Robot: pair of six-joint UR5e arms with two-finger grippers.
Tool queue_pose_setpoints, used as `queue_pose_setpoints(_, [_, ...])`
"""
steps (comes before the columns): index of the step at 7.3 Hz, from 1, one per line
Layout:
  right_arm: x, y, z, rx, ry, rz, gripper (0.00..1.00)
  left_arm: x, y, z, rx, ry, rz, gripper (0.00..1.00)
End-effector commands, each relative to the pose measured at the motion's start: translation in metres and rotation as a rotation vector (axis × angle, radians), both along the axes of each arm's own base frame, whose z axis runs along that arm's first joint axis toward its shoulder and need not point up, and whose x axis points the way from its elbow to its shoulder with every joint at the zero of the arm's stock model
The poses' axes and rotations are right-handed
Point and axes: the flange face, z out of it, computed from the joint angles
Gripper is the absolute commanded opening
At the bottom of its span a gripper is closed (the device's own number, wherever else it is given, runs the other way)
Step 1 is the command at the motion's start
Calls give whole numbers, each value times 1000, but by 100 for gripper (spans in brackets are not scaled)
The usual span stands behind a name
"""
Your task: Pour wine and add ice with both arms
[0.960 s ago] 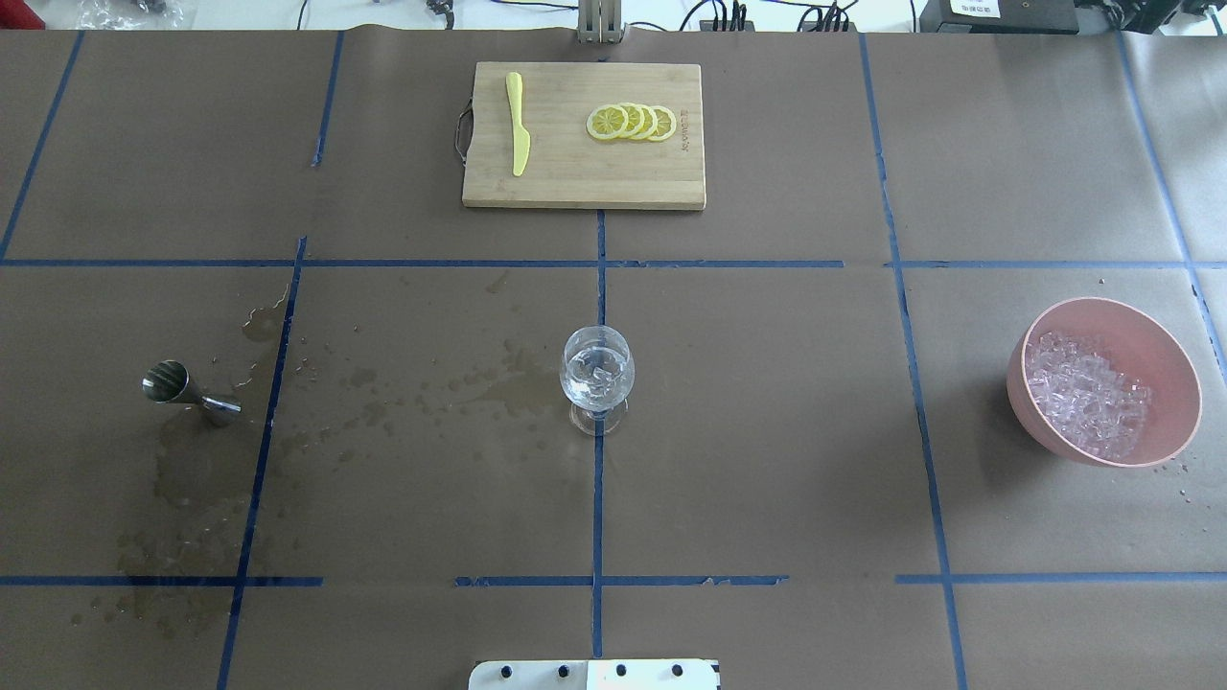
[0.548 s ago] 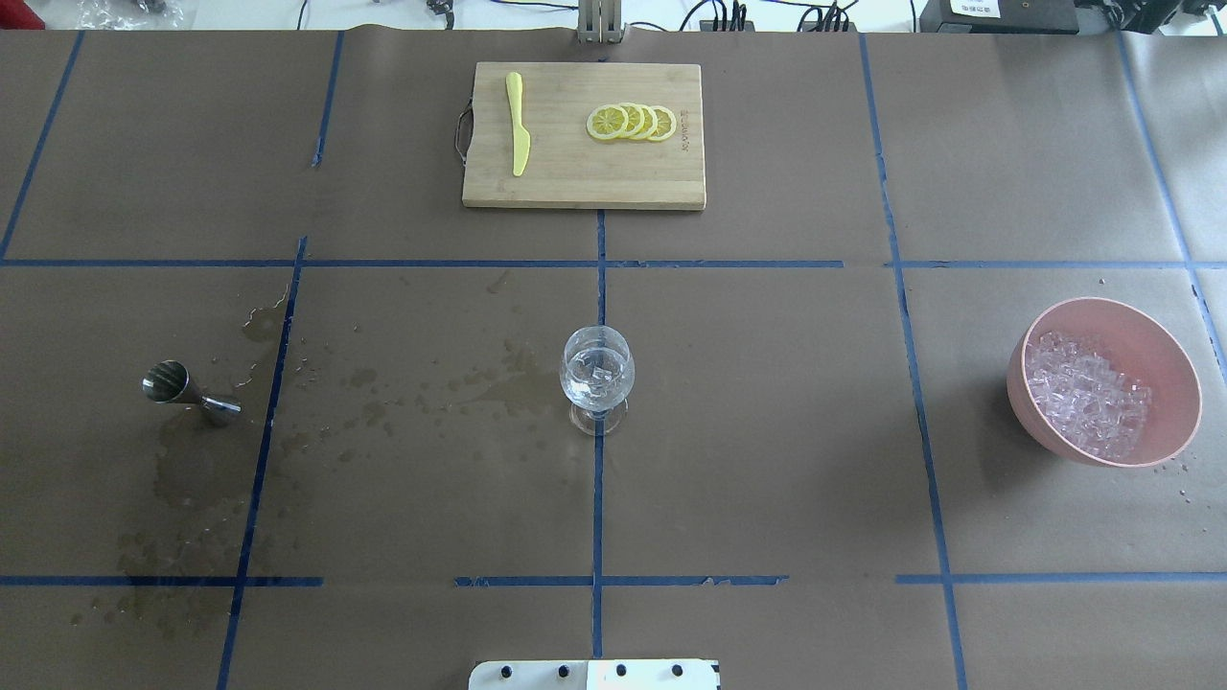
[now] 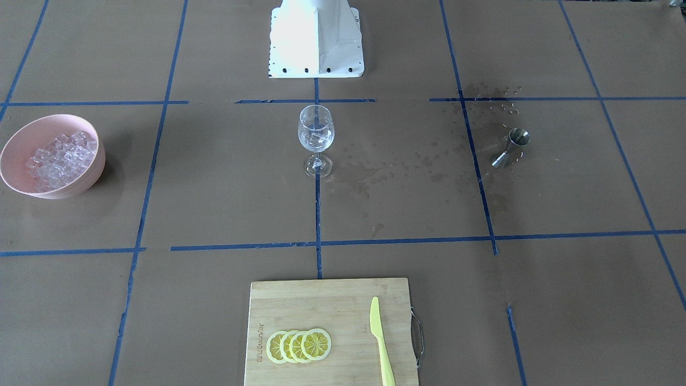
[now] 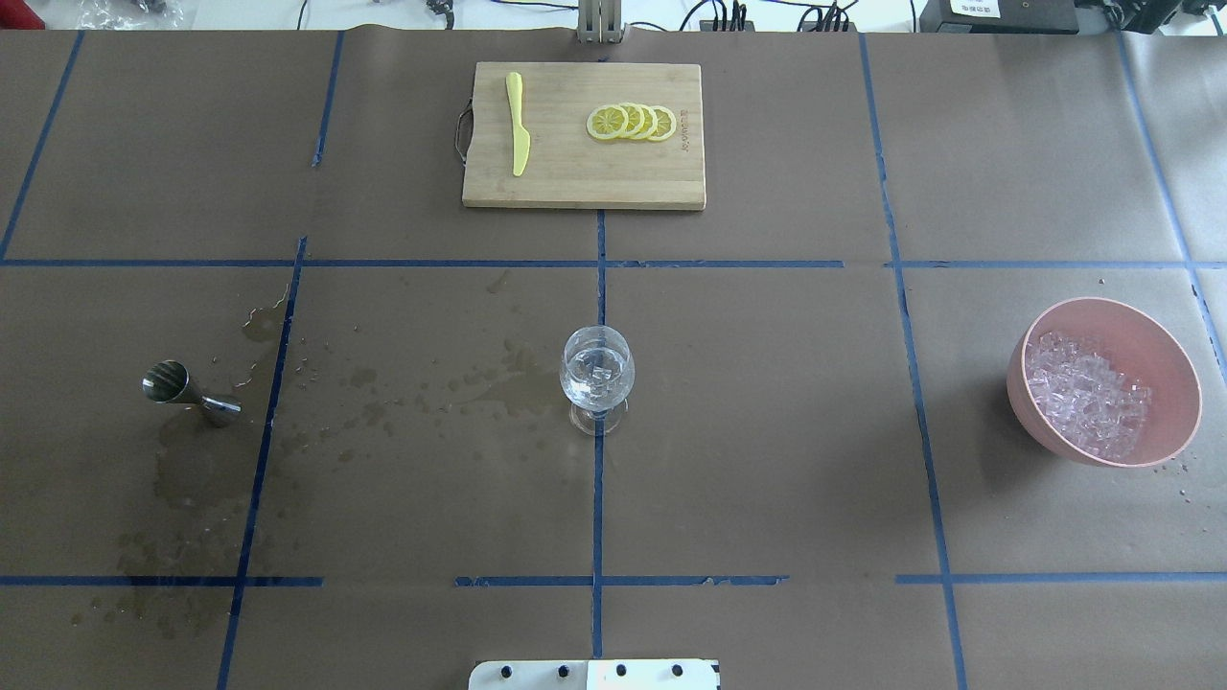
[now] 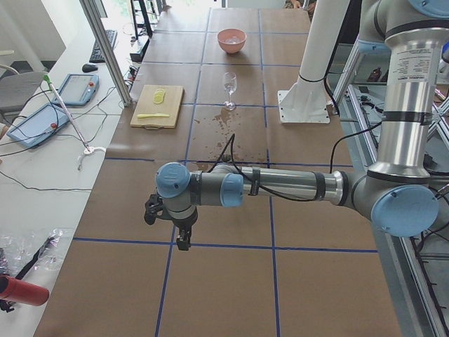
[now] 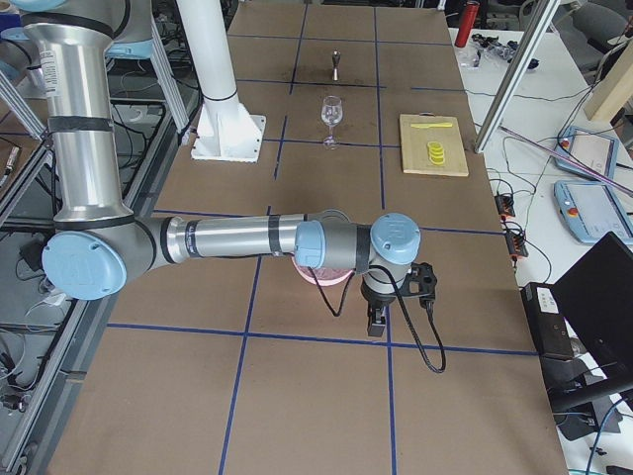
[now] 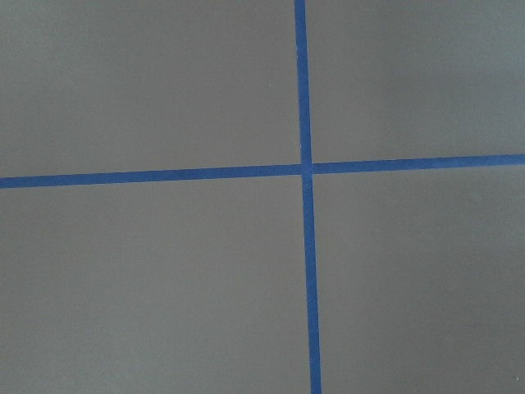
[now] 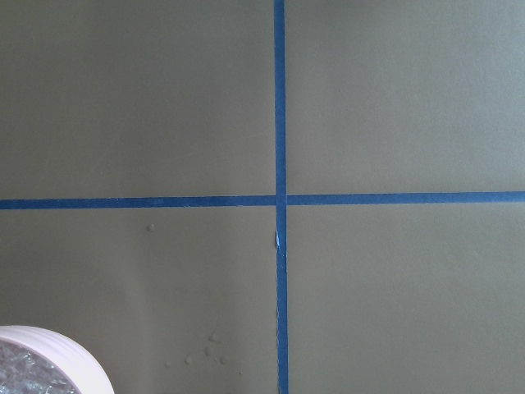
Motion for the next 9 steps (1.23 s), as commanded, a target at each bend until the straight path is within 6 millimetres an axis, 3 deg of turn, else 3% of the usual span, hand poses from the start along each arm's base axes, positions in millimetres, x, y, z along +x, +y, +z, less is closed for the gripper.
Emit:
queue_pose_setpoints(1, [0, 0, -1, 3, 2, 0, 100, 0, 0, 1, 1, 1, 2, 100])
queue_pose_setpoints(9, [3, 1, 2, 39, 36, 39, 100, 0, -1, 6, 8, 1, 0, 100])
